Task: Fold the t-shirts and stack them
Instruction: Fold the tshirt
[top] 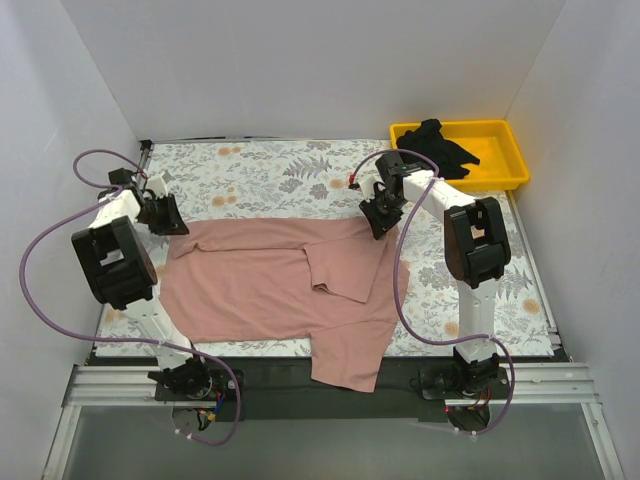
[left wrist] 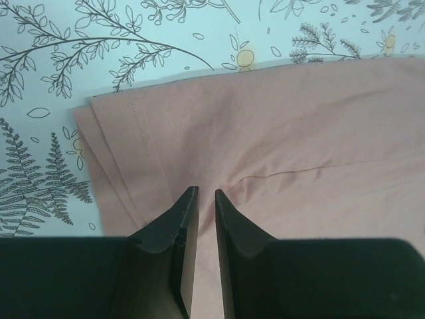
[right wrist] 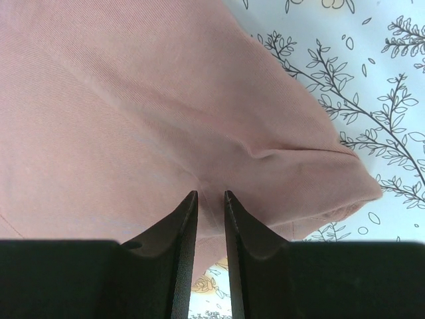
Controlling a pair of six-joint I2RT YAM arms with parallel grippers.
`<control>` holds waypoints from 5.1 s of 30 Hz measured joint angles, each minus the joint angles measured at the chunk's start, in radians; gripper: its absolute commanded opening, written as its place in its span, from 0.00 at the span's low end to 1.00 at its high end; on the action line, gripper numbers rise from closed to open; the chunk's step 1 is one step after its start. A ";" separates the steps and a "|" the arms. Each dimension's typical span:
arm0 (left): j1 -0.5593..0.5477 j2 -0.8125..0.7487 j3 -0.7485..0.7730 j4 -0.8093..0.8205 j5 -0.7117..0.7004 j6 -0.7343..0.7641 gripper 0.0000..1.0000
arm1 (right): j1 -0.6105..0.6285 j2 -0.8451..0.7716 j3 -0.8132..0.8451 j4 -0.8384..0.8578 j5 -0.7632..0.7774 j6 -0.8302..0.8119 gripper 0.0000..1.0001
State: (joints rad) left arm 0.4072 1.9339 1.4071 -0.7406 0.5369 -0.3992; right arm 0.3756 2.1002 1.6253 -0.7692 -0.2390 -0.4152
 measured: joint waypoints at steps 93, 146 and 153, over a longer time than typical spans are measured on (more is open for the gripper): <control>-0.001 0.094 0.076 0.060 -0.256 -0.096 0.00 | 0.001 0.024 -0.003 0.001 0.039 -0.011 0.29; -0.090 0.307 0.324 0.085 -0.185 -0.097 0.12 | 0.018 0.352 0.550 -0.116 0.180 -0.068 0.32; -0.089 0.473 0.606 0.021 -0.122 -0.130 0.23 | 0.018 0.451 0.718 0.006 0.292 -0.113 0.59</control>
State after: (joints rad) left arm 0.3180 2.4065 2.0129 -0.7193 0.4145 -0.5289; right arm 0.3931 2.5511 2.3436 -0.7628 0.0532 -0.5278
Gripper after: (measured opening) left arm 0.200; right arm 0.515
